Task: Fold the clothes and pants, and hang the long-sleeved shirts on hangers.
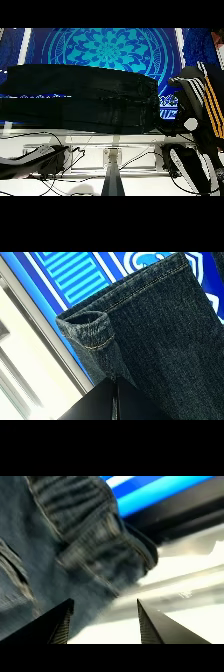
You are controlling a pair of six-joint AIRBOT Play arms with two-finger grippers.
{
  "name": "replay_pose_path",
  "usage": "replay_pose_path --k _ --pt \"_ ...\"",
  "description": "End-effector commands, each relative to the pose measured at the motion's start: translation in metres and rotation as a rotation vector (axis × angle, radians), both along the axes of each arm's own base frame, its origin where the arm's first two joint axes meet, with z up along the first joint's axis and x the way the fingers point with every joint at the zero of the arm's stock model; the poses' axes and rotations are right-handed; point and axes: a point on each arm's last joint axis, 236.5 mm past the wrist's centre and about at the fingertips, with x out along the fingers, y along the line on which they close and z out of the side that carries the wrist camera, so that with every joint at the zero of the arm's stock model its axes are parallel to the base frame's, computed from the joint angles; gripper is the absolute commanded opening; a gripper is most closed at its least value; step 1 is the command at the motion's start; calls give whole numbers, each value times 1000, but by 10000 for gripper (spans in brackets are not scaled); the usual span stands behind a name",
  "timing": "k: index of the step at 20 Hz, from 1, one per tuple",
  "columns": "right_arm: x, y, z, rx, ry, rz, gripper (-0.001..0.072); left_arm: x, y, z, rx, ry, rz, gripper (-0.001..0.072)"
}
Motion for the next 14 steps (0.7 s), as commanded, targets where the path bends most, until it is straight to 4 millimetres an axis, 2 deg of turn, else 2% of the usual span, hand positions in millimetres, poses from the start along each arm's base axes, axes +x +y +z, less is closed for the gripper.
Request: replay_pose_path --k 1,5,9,11,14 --pt "26 -1 0 20 -90 -123 446 0 0 0 -1 1 0 25" --pt "23 -8 -3 -13 -81 -117 442 0 0 0 0 1 0 25" --pt "-7 -16 -12 -64 35 -50 442 1 2 1 9 -5 0 25" --pt "-7 -17 -12 -66 40 -72 442 1 2 1 9 -6 0 25" --pt "13 -22 -11 -69 -27 -154 442 1 2 1 9 -6 0 25"
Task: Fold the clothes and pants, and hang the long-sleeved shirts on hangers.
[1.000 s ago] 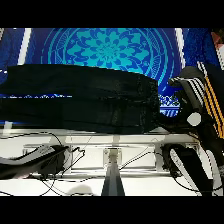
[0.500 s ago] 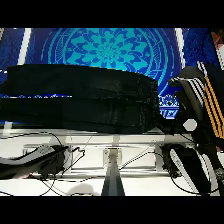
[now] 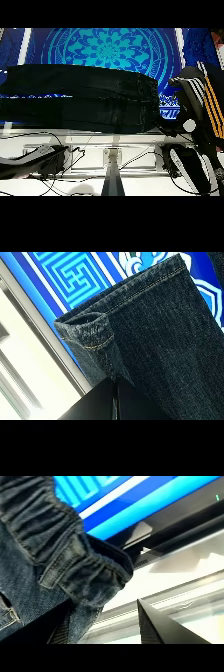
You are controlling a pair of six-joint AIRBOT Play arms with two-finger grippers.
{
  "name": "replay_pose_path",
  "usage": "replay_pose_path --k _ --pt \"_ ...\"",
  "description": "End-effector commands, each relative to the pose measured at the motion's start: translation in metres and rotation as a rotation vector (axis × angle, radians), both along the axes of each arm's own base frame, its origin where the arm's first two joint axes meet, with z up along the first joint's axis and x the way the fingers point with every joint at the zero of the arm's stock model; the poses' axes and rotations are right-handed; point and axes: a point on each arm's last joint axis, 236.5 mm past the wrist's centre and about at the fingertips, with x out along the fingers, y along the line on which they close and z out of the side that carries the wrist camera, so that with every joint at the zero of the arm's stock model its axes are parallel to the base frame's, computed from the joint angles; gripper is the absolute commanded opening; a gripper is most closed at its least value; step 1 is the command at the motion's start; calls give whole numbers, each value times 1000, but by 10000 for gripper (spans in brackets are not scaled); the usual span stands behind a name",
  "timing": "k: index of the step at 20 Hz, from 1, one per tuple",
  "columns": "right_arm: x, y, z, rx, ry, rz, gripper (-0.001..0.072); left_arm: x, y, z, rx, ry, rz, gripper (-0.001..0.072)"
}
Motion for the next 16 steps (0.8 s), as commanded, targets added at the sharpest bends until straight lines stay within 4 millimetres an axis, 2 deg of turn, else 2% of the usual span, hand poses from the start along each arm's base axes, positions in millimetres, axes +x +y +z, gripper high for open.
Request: replay_pose_path --k 1,5,6,8,10,13,16 --pt "14 -7 -2 -13 -46 -88 441 0 1 0 3 -1 0 25" --pt "12 -1 -6 25 -35 -137 440 0 0 0 2 -1 0 25" --pt "13 0 -6 28 -36 -139 389 0 0 0 1 0 0 25" --pt "15 -1 -6 26 -47 -141 165 0 0 0 1 0 0 25" --pt "22 -2 -4 20 -78 -135 47 0 0 0 1 0 0 25" --pt "31 -3 3 19 -110 -131 42 -1 -1 -1 -5 4 0 25" --pt "39 -4 37 -13 -133 -22 41 7 -6 10 -23 -46 13 25"
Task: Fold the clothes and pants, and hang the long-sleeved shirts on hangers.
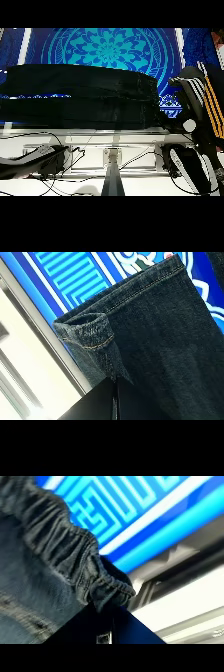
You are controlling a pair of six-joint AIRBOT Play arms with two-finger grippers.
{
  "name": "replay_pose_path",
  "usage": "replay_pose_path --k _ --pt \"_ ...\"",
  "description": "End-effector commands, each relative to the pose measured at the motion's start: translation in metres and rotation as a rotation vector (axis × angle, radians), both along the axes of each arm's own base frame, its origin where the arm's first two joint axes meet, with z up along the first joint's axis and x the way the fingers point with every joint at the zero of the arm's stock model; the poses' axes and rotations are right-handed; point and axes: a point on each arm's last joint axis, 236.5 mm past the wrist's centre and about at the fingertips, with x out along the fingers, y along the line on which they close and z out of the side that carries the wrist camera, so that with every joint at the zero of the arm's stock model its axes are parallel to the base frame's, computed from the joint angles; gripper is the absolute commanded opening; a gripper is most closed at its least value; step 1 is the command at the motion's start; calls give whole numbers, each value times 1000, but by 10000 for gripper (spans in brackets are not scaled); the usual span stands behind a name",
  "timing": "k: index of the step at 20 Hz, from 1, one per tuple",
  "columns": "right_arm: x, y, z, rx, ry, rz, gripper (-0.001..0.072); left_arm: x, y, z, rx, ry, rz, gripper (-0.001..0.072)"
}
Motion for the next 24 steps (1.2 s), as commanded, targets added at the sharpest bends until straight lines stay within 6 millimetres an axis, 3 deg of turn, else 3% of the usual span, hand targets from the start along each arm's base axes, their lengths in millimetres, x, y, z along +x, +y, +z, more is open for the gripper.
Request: replay_pose_path --k 1,3,6,9,11,14,18,20,24 --pt "9 -8 42 -70 -39 110 41 10 -7 17 -17 -70 15 25" --pt "15 -26 84 -172 -104 140 41 13 -8 42 22 -118 17 25" --pt "3 -54 145 -307 -177 140 41 10 -11 69 78 -152 14 25" --pt "-15 -71 187 -386 -241 110 40 4 -22 71 49 -133 9 25" --pt "-17 -73 200 -397 -281 98 41 2 -27 66 23 -118 6 25" --pt "10 -69 200 -385 -333 99 41 28 -26 77 69 -188 -25 24" --pt "81 -70 192 -394 -411 93 41 99 -36 100 196 -312 -155 20" --pt "110 -71 167 -387 -368 96 41 137 -49 93 180 -345 -202 20" --pt "152 -72 121 -347 -310 31 41 212 -78 58 90 -362 -261 20"
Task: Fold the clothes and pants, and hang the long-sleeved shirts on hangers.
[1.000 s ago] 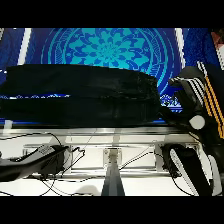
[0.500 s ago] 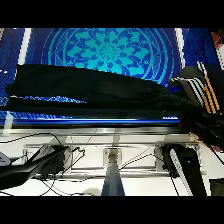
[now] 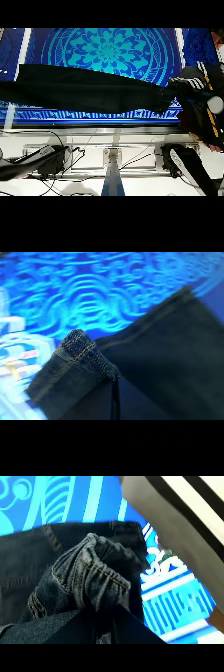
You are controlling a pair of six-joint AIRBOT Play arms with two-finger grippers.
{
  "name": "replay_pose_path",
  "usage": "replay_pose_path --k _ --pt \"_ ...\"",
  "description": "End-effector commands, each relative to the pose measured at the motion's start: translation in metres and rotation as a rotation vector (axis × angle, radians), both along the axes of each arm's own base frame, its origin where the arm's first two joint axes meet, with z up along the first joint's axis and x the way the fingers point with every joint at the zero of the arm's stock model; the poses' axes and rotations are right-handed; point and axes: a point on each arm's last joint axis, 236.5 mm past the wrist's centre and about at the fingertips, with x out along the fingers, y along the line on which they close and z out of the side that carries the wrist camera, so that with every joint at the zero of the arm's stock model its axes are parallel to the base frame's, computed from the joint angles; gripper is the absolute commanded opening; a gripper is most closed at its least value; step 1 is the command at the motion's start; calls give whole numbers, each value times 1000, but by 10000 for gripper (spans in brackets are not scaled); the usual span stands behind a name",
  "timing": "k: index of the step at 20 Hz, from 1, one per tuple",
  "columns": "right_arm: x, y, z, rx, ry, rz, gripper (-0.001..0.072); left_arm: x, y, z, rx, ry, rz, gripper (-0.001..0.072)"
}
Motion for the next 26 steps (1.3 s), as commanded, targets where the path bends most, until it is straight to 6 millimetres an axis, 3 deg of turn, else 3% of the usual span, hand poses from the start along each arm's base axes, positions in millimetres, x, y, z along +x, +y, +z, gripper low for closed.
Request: replay_pose_path --k 1,5,9,12,17,21,22,23,24,26 --pt "50 0 -29 62 -47 -77 41 68 -26 -21 -33 -33 -71 20" --pt "105 2 -36 183 -211 -193 41 125 -34 -30 -44 -93 -90 21" --pt "139 4 -51 275 -267 -272 41 149 -39 -25 -61 -188 -57 22" --pt "159 3 -36 274 -353 -252 41 154 -36 -16 -62 -240 -35 21" --pt "162 -33 -27 265 -393 -326 41 150 -21 -11 -130 -298 62 22" --pt "164 -37 -24 256 -411 -322 45 156 -21 -2 -109 -341 56 25" --pt "167 -38 -20 241 -432 -302 168 159 -24 1 -103 -352 47 172" --pt "170 -38 -14 208 -459 -265 505 162 -29 2 -102 -357 38 683" --pt "173 -38 -8 176 -481 -231 677 164 -33 3 -101 -356 29 706" --pt "173 -38 -3 138 -481 -196 681 165 -42 12 -101 -361 13 703"
